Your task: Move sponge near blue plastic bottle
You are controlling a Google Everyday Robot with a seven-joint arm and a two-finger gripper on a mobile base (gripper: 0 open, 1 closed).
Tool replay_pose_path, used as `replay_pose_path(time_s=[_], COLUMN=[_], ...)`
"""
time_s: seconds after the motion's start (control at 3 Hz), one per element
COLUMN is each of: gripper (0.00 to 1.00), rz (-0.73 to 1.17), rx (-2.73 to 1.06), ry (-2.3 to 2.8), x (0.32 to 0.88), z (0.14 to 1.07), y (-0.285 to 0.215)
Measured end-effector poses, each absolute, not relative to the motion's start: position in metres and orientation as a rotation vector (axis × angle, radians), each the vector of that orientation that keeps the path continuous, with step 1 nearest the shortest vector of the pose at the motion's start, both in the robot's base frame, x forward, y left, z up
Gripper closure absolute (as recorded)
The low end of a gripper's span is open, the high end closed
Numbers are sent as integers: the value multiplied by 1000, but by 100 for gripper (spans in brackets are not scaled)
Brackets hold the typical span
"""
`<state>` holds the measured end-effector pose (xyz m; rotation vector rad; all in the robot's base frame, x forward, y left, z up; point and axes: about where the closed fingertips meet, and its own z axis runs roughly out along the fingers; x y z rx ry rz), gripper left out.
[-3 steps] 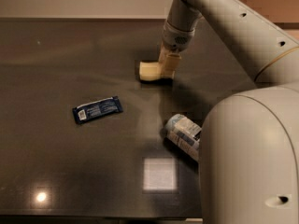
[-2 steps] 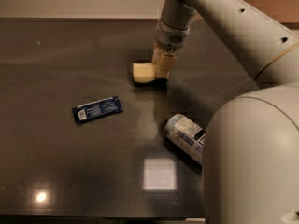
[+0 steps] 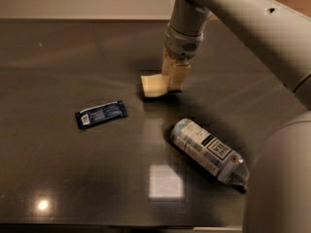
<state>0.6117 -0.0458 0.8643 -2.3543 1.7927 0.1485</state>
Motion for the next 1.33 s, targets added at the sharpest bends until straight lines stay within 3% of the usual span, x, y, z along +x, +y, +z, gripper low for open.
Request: replay_pose_path(time_s=[0.67,1.0,1.33], gripper=[100,87,65], rz=[142,152,160], rx=[-2387,-2382,-2375], ry=[1765,1767,1789], x=[568,552,539], z=[871,874,873], y=[-93,-109,-122])
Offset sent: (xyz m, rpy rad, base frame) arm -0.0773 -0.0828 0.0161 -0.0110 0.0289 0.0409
